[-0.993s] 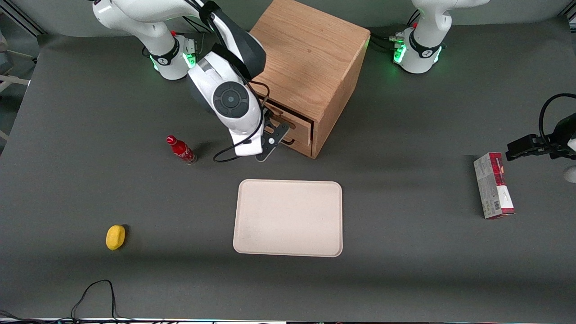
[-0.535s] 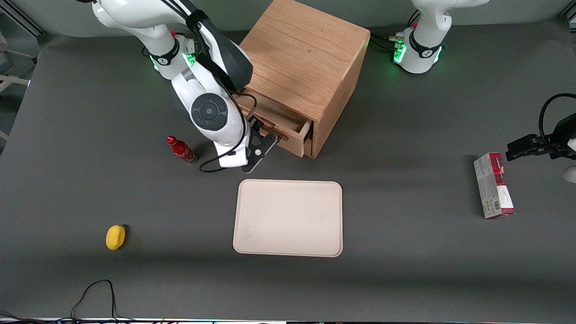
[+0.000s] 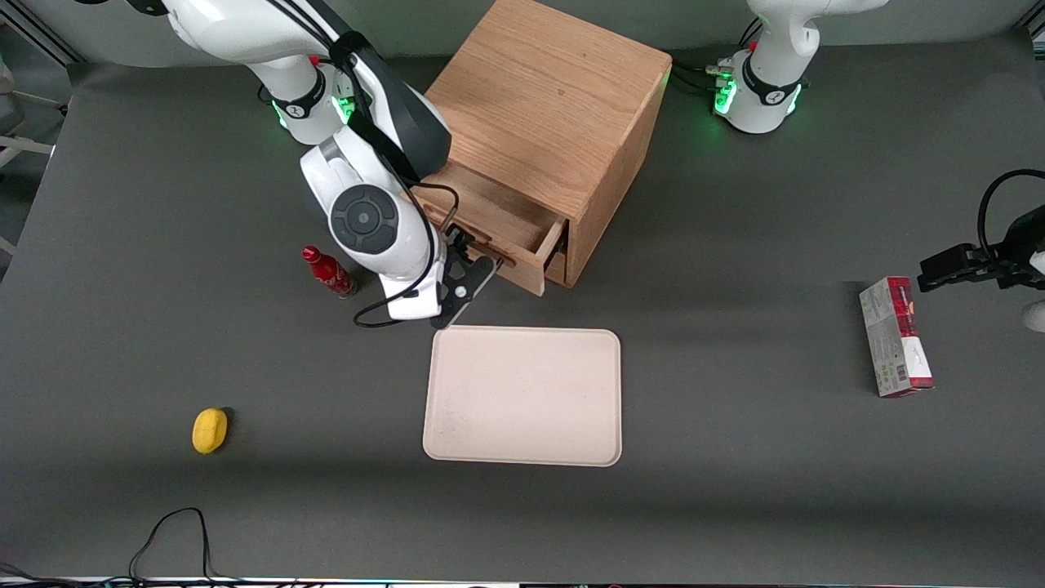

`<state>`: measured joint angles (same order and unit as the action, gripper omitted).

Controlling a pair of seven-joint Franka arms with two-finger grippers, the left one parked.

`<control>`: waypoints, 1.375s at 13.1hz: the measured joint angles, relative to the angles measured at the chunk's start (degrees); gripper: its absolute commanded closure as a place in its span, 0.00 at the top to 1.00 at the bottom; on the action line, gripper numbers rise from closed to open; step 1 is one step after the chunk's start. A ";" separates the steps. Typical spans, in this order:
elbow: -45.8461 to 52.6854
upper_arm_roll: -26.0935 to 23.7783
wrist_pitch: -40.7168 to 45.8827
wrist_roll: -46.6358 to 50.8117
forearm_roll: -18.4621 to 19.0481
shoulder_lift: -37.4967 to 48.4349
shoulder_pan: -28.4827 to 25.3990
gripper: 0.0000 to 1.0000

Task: Open upper drawer
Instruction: 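Pull the handle with the right gripper, sliding the upper drawer out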

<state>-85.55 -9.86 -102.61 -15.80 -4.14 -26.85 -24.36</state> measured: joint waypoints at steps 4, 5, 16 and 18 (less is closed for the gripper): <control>1.39 0.09 -0.12 -2.06 0.00 -1.06 2.00 1.00; 2.09 0.11 -0.14 -2.15 0.00 -1.41 2.54 1.00; 8.27 0.18 -0.59 -5.67 0.00 -5.47 6.61 1.00; 10.32 0.20 -0.61 -5.67 0.00 -6.36 7.24 1.00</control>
<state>-75.23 -9.66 -103.22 -21.47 -4.14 -33.21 -17.11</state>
